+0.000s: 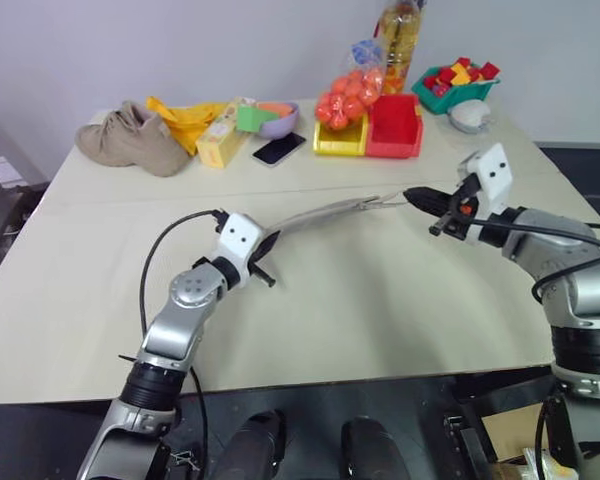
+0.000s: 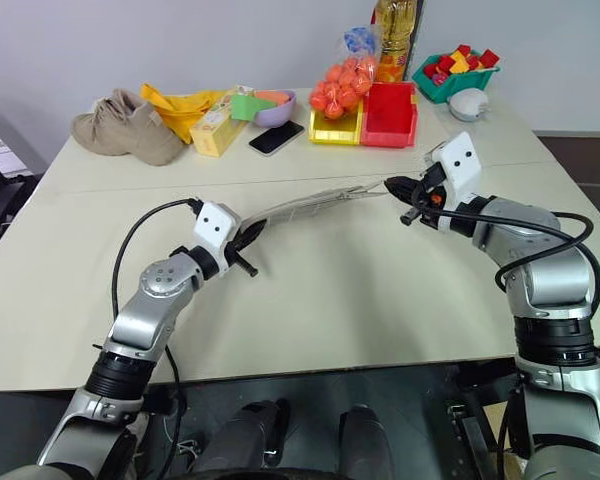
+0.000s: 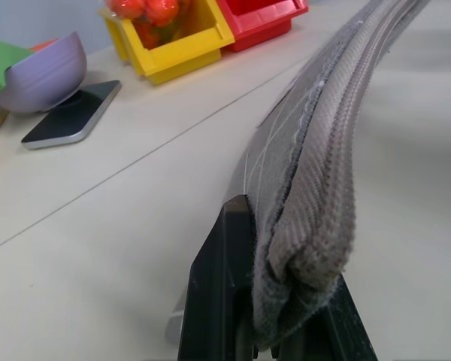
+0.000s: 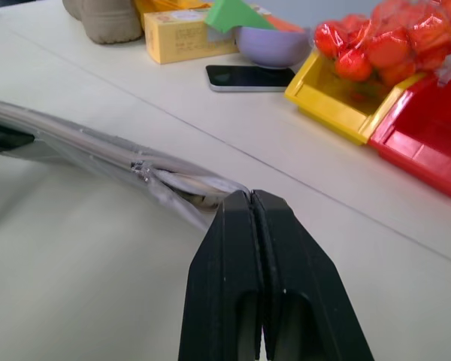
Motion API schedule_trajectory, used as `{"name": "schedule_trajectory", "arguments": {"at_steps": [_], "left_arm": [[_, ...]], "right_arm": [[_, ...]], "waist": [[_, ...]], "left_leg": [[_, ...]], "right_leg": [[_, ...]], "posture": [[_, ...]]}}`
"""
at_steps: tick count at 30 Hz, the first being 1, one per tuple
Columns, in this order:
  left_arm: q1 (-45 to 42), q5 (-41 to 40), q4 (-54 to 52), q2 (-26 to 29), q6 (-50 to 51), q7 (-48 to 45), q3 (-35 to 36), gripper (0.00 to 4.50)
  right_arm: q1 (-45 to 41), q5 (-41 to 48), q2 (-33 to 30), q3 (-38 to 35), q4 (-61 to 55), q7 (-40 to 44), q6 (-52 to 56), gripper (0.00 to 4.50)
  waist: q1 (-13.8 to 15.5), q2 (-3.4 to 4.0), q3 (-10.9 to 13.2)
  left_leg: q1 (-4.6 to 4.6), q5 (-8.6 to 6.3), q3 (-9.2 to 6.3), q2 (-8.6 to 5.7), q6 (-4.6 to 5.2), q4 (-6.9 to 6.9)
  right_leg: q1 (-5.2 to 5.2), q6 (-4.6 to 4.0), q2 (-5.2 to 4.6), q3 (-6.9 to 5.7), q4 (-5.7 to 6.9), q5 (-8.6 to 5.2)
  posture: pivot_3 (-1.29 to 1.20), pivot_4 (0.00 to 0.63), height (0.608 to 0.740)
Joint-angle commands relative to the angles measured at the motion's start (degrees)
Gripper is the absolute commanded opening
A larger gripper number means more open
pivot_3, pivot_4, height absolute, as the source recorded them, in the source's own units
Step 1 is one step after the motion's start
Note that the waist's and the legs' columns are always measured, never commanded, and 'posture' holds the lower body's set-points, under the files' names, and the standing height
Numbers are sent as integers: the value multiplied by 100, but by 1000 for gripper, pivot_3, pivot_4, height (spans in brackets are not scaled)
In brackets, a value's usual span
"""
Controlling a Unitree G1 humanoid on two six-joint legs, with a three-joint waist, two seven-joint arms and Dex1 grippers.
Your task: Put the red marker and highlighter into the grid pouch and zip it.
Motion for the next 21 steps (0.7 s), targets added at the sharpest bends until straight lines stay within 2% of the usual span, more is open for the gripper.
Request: {"name": "schedule_trajectory", "arguments": {"at_steps": [1,3,4,6,9,13,14,21], "left_arm": [[154,-11,-98,144,-53,19,267,0],[256,-247,-210,109,88,-34,394,0],[296,-291,-261,104,120,-31,438,324],[419,-396,-396,125,216,-73,526,990],[726,-515,-675,229,363,-166,641,2560],[1294,-823,-1205,391,667,-282,891,4500],[1459,-945,-1325,424,753,-318,994,4500],[2101,-1189,-1625,563,1057,-185,1515,4500]], "right_arm": [[153,-50,-208,-161,-36,101,-160,54],[345,-73,-276,-53,-89,257,-251,54],[381,-6,-257,-57,-88,302,-218,15],[438,122,-208,-125,0,344,-101,562],[607,151,-205,-137,59,456,-119,1919],[719,-26,-162,-76,168,385,-336,4065],[748,-22,-143,-86,179,378,-364,4449],[917,43,-115,-153,286,476,-518,4449]], "waist": [[0,0,0],[5,0,0],[-4,0,0],[-19,1,0],[-15,1,0],[-1,1,0],[0,1,0],[30,2,0]], "left_leg": [[0,0,0,0,0,0],[0,0,0,0,0,0],[0,0,0,0,0,1],[0,0,1,0,0,0],[0,0,0,1,0,0],[0,-1,0,0,1,0],[0,-1,0,0,1,0],[0,-2,0,1,2,0]], "right_leg": [[0,0,0,0,0,0],[0,0,0,0,0,0],[0,0,0,0,0,0],[0,0,0,1,0,0],[0,0,0,0,0,0],[0,0,-1,2,-2,0],[0,0,-1,2,-2,0],[3,-2,-2,2,-5,-1]], "posture": [[0,150,740],[0,150,740],[0,150,740],[0,150,740],[0,150,740],[0,150,740],[0,150,740],[0,150,740]]}}
